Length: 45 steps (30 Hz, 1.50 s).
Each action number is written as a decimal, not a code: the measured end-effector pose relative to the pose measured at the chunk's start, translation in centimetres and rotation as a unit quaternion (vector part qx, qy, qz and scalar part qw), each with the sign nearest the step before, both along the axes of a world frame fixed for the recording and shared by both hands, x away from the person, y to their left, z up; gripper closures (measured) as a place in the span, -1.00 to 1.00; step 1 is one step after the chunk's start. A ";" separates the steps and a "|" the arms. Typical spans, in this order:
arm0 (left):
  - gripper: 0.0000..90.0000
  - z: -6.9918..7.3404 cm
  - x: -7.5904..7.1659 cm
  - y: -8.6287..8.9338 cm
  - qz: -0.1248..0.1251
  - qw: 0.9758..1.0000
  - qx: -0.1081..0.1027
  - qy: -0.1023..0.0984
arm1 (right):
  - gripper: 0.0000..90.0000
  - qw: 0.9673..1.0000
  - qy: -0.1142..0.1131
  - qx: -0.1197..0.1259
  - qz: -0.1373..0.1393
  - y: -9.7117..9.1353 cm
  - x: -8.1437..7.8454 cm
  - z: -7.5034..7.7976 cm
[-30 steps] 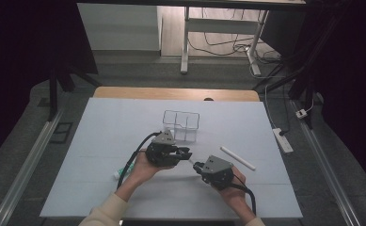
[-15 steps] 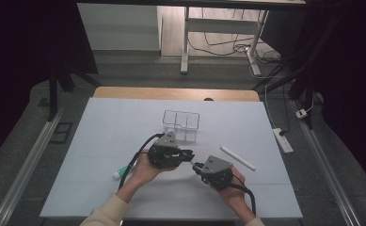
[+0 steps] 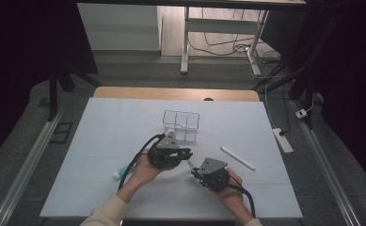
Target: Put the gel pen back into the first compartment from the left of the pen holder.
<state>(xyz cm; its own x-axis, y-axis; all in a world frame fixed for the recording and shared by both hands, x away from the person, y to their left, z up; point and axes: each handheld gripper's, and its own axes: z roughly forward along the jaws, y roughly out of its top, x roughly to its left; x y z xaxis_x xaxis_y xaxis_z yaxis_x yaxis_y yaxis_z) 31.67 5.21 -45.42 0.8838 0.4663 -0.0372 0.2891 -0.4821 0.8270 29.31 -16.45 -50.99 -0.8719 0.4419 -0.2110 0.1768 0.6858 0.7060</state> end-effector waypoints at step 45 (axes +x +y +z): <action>0.76 2.2 0.3 3.8 0.039 0.998 -0.048 -0.011 | 0.16 0.992 0.014 0.097 -0.081 -7.9 1.3 0.9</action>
